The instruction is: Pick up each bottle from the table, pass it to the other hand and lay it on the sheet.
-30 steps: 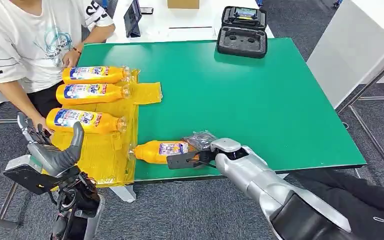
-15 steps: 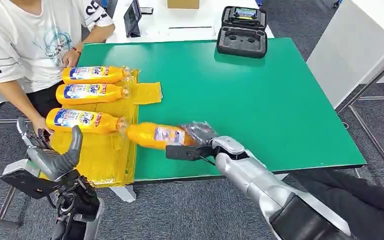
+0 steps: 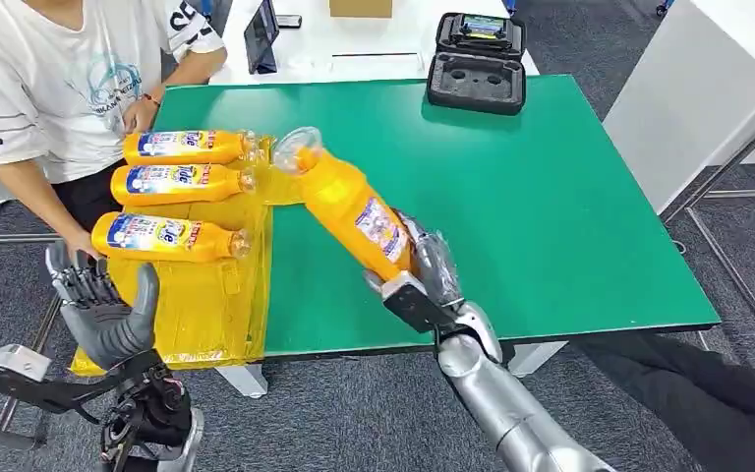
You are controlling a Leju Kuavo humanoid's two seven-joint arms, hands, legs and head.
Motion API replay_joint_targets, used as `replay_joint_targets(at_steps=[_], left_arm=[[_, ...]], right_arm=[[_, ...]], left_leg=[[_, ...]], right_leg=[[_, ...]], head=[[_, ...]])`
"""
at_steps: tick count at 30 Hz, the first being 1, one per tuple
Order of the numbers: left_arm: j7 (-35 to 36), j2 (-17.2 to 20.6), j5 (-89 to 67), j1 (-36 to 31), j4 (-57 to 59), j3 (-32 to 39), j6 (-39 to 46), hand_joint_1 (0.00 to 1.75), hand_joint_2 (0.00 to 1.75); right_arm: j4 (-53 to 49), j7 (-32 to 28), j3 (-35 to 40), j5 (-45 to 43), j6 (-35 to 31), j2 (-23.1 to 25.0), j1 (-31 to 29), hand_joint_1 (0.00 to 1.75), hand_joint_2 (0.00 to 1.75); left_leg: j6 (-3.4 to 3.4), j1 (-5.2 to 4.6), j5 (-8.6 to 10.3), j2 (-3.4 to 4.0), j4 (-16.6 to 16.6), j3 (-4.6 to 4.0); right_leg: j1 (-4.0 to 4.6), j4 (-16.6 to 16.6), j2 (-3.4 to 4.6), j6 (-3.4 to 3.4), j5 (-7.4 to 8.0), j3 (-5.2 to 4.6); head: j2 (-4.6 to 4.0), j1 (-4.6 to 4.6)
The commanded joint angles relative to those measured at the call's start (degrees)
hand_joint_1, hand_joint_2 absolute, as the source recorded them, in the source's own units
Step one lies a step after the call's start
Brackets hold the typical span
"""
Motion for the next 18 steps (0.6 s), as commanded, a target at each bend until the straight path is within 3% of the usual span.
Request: replay_joint_targets(at_steps=[1,6,14,18], left_arm=[[0.67,6.37,1.69,-5.12,7.44,-16.62,-5.19,0.0,1.75],[0.69,6.9,-0.24,-7.41,10.11,-21.52,-6.36,0.0,1.75],[1.05,7.1,-0.1,-7.52,10.43,-21.62,-6.6,0.0,1.75],[1.56,7.16,-1.38,-8.78,13.73,-24.17,-8.09,0.0,1.75]], right_arm=[[-1.89,-1.07,-2.75,0.66,5.31,0.56,5.08,1.75,1.75],[1.49,-0.76,-0.68,2.62,8.16,2.68,3.94,1.75,1.75],[1.92,-0.77,-0.43,3.17,8.36,2.58,3.49,1.75,1.75],[5.05,-0.32,1.33,5.26,11.13,4.95,2.14,1.75,1.75]], left_leg=[[-0.03,-0.04,-0.07,-0.25,-0.17,0.41],[-0.07,-0.04,-0.2,-0.07,-0.2,0.69],[-0.02,-0.02,-0.07,0.04,-0.1,0.26],[-0.02,-0.03,-0.04,0.02,-0.1,0.22]], right_leg=[[-0.03,-0.12,-0.34,-0.01,-0.17,0.47],[-0.01,-0.14,-0.21,-0.04,-0.25,0.69],[-0.01,-0.07,-0.03,-0.01,-0.06,0.26],[-0.02,-0.05,-0.04,-0.01,-0.05,0.2]], head=[[0.0,0.0],[0.0,0.0],[0.0,-0.02],[0.0,0.0]])
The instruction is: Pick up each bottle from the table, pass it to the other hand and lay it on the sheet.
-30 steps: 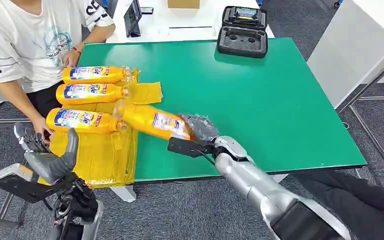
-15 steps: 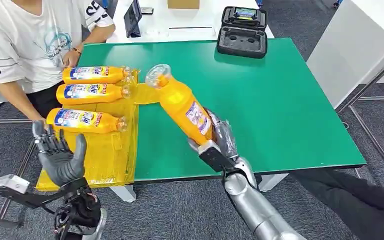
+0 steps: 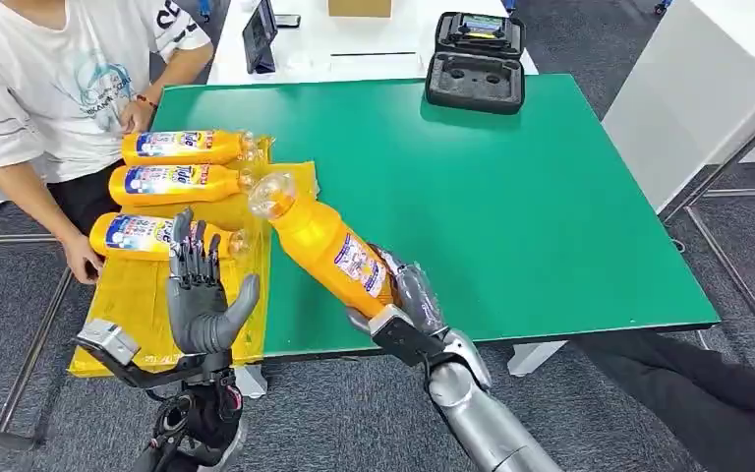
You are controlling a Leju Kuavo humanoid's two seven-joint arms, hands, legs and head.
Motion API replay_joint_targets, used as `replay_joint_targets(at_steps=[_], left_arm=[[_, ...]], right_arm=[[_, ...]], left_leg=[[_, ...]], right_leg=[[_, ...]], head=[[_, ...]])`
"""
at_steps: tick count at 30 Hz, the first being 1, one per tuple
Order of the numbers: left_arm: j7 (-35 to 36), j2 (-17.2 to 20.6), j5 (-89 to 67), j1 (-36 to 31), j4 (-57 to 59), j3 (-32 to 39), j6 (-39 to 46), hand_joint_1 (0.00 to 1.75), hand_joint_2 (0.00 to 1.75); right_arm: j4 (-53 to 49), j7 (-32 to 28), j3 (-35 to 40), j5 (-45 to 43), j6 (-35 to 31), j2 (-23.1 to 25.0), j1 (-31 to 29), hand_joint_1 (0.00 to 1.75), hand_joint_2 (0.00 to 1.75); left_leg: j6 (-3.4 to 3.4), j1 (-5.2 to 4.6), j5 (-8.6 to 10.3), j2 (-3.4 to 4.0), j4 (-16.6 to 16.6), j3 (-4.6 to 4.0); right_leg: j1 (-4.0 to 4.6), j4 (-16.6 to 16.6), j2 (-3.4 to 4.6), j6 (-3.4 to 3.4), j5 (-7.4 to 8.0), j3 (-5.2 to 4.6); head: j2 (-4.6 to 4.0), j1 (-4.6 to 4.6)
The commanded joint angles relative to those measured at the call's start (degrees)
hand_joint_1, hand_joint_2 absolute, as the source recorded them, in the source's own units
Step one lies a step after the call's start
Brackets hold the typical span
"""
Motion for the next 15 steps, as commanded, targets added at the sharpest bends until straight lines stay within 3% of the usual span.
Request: replay_joint_targets(at_steps=[1,9,15], left_arm=[[0.96,2.97,-1.63,-4.12,8.2,-6.46,-2.0,0.0,1.75],[6.48,3.53,-6.18,-5.54,16.11,-8.1,-5.91,0.0,1.75],[6.35,2.51,-6.09,-5.52,20.2,-7.12,-6.31,0.0,1.75]], right_arm=[[6.7,0.6,2.87,2.5,2.99,2.66,-3.03,1.75,1.75],[4.31,2.33,3.14,6.37,4.06,1.41,-1.45,1.75,1.75],[4.5,3.2,3.53,7.61,4.59,1.75,-0.82,1.75,1.75]], left_leg=[[-0.04,-0.02,-0.09,0.04,-0.11,0.37],[-0.04,-0.04,-0.11,0.02,-0.15,0.47],[-0.02,-0.03,-0.06,0.01,-0.1,0.29]], right_leg=[[0.0,-0.1,-0.04,-0.02,-0.08,0.35],[-0.02,-0.11,-0.07,-0.02,-0.12,0.45],[-0.02,-0.08,-0.05,-0.01,-0.07,0.28]], head=[[0.0,0.02],[0.0,-0.02],[0.0,0.0]])
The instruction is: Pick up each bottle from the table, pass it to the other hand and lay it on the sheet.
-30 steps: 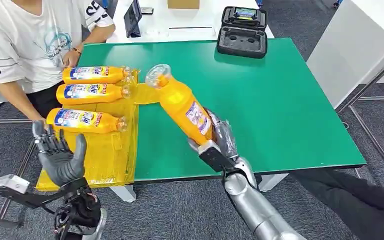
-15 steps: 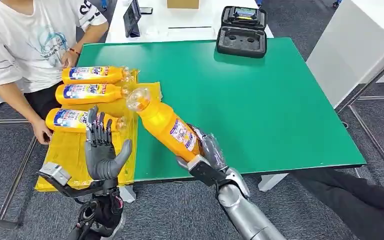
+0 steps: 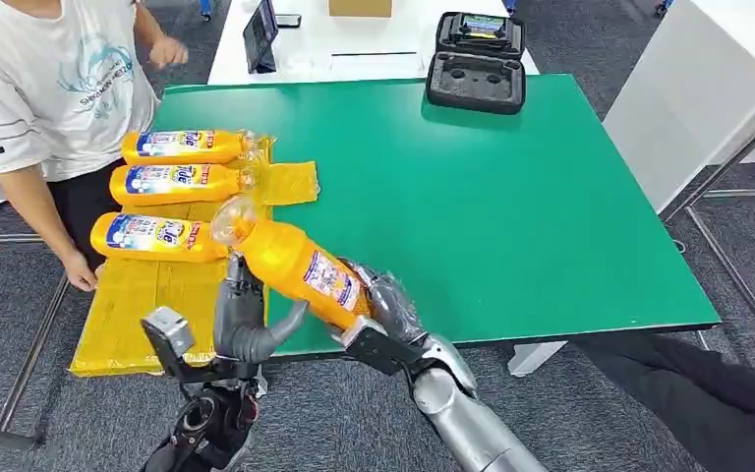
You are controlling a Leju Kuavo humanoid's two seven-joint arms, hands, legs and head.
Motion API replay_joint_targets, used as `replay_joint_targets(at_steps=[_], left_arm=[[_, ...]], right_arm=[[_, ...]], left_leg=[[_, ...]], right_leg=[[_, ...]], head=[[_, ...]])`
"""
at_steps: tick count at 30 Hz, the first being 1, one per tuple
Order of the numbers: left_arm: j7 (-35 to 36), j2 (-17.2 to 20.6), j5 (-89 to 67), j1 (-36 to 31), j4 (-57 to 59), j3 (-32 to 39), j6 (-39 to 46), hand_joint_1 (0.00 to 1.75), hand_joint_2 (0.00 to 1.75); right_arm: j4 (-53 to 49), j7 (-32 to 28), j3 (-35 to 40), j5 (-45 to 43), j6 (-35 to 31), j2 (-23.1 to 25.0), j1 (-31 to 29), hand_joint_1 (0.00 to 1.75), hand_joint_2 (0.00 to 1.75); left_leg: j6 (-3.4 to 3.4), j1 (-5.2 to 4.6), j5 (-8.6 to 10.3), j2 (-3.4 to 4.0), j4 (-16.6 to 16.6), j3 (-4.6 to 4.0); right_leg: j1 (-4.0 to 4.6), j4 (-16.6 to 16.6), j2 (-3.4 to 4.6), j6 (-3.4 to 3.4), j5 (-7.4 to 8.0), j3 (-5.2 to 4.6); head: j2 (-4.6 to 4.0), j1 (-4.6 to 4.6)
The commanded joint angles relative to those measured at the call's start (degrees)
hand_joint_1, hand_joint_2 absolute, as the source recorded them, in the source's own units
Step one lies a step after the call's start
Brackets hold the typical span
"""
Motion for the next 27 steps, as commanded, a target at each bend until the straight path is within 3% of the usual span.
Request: replay_joint_targets(at_steps=[1,13,22,27], left_arm=[[0.68,0.89,-0.45,-2.76,11.58,-1.68,-0.78,0.0,1.75],[3.42,-1.03,8.07,-4.59,14.13,2.04,-8.0,0.0,1.75],[4.36,0.91,18.5,-3.8,7.59,3.42,-14.84,0.0,1.75],[5.4,0.97,19.92,-3.11,6.33,2.54,-15.86,0.0,1.75]], right_arm=[[2.41,1.01,2.17,1.42,0.68,-0.79,-0.78,1.75,1.75],[5.82,2.54,5.14,5.31,1.85,-0.9,-1.65,1.75,1.75],[10.09,2.01,6.05,5.86,3.11,-0.53,-4.13,1.75,1.75],[10.75,2.14,6.2,6.4,3.19,-0.48,-4.09,1.75,1.75]], left_leg=[[-0.02,-0.01,-0.04,0.01,-0.08,0.19],[-0.03,-0.02,-0.11,0.04,-0.1,0.41],[-0.02,0.01,-0.04,0.05,-0.03,0.13],[-0.03,-0.01,-0.13,0.07,-0.07,0.38]], right_leg=[[0.0,-0.06,-0.05,-0.01,-0.04,0.19],[0.0,-0.1,-0.05,-0.01,-0.11,0.39],[0.02,-0.03,-0.01,-0.01,-0.03,0.12],[0.01,-0.06,-0.02,-0.01,-0.11,0.37]], head=[[0.0,-0.02],[0.0,0.0],[0.0,0.0],[0.0,0.0]])
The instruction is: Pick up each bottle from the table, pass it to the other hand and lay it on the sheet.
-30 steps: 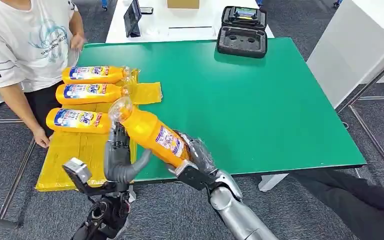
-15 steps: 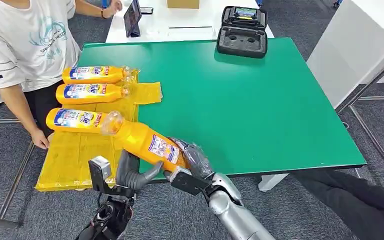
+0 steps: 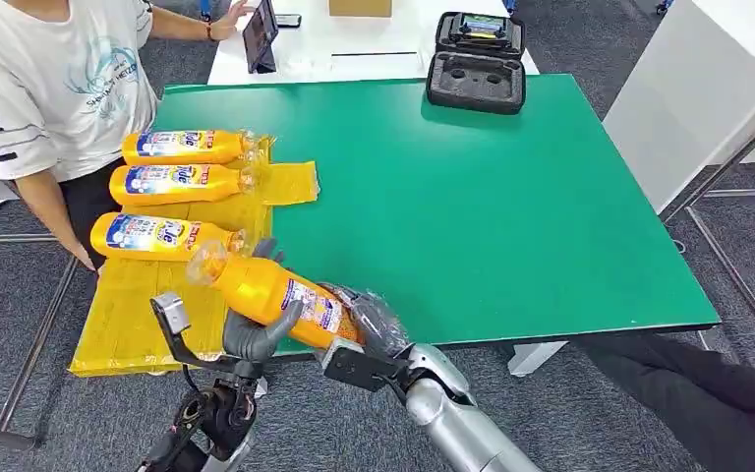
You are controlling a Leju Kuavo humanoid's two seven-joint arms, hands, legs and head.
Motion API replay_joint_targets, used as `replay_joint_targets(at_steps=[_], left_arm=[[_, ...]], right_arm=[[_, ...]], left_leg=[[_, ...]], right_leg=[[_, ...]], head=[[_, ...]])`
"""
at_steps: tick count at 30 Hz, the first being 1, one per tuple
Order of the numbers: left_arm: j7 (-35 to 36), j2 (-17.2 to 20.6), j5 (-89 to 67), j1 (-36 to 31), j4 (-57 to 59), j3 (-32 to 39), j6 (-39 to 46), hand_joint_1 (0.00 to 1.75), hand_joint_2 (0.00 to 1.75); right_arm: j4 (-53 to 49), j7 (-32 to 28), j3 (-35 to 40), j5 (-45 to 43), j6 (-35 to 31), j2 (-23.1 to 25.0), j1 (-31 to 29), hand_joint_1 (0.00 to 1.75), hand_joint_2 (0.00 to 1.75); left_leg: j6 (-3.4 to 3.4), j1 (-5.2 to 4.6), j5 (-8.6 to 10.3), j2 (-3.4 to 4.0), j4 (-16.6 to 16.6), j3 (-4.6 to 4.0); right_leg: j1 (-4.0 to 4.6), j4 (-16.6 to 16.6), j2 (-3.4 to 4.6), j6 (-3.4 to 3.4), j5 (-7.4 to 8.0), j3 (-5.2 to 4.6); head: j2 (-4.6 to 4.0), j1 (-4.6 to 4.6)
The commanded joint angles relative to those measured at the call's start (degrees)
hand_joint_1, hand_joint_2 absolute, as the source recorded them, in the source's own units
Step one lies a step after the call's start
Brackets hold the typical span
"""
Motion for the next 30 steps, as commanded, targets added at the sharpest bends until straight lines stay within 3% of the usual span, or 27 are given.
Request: replay_joint_targets(at_steps=[1,7,8,9,10,26,27,28,29,30], left_arm=[[2.29,1.01,1.75,-0.85,-1.24,-0.2,-1.51,0.0,1.75],[2.25,0.79,0.78,-1.58,0.33,-2.13,-1.79,0.0,1.75],[0.55,1.1,-0.99,-1.59,-0.26,-2.71,-1.36,0.07,1.75],[0.51,1.06,-1.82,-1.55,-0.42,-2.95,-0.55,1.68,1.75],[0.34,1.48,-2.61,-1.51,-0.94,-3.83,-1.18,1.75,1.75],[1.31,1.26,-1.7,-1.38,-0.83,-4.51,-4.02,1.75,1.75],[1.31,1.24,-1.7,-1.47,-0.75,-4.5,-4.01,1.75,1.75],[1.71,1.14,-1.11,-1.45,-0.55,-4.44,-4.55,1.75,1.75],[2.01,1.1,-0.64,-1.31,-0.65,-4.25,-4.74,1.75,1.75],[1.92,1.13,-0.73,-1.27,-0.86,-4.28,-4.72,1.75,1.75]], right_arm=[[6.67,0.12,2.38,0.64,0.41,-0.54,-2.98,1.75,1.75],[6.9,-0.2,2.56,0.59,0.26,-0.54,-3.17,1.75,1.75],[6.62,-0.27,2.4,0.29,0.34,-0.5,-3.2,1.75,1.75],[6.39,-0.05,2.31,0.37,0.04,-0.55,-3.31,1.75,1.75],[6.14,-0.05,2.32,0.35,0.09,-0.57,-3.37,1.75,1.75],[6.91,-0.19,2.0,-0.27,-0.19,-0.69,-4.54,1.73,1.75],[6.95,-0.19,1.99,-0.3,-0.17,-0.67,-4.63,1.61,1.75],[7.2,-0.22,1.86,-0.53,-0.34,-0.52,-4.69,0.28,1.75],[7.13,0.01,1.53,-0.01,-2.01,-0.3,-4.6,0.0,1.75],[6.91,0.06,1.14,-0.38,-2.68,-0.07,-4.47,0.0,1.75]], left_leg=[[-0.02,0.0,-0.05,0.05,-0.04,0.17],[-0.02,-0.03,-0.12,0.01,-0.08,0.37],[-0.01,-0.02,-0.07,0.0,-0.05,0.24],[-0.02,-0.04,-0.12,-0.01,-0.08,0.39],[-0.02,-0.03,-0.09,0.0,-0.05,0.28],[-0.02,-0.03,-0.1,0.03,-0.05,0.31],[-0.02,-0.04,-0.11,0.03,-0.05,0.33],[-0.02,-0.04,-0.09,0.03,-0.06,0.3],[-0.02,-0.02,-0.09,0.01,-0.04,0.27],[-0.01,-0.02,-0.04,0.02,-0.03,0.13]], right_leg=[[0.0,-0.04,0.0,-0.01,-0.04,0.16],[-0.01,-0.07,-0.08,0.0,-0.12,0.37],[-0.01,-0.05,-0.06,0.0,-0.08,0.24],[-0.03,-0.06,-0.11,0.0,-0.14,0.38],[-0.02,-0.04,-0.08,0.0,-0.1,0.27],[-0.02,-0.04,-0.06,0.0,-0.1,0.3],[-0.02,-0.04,-0.06,0.0,-0.11,0.31],[-0.03,-0.04,-0.05,0.0,-0.1,0.28],[-0.01,-0.04,-0.06,0.0,-0.09,0.26],[-0.01,-0.03,-0.03,0.0,-0.04,0.12]], head=[[0.0,-0.02],[0.0,0.0],[0.0,0.0],[0.0,0.0],[0.0,-0.02],[0.0,0.0],[0.0,-0.02],[0.0,-0.02],[0.0,0.0],[0.0,0.0]])
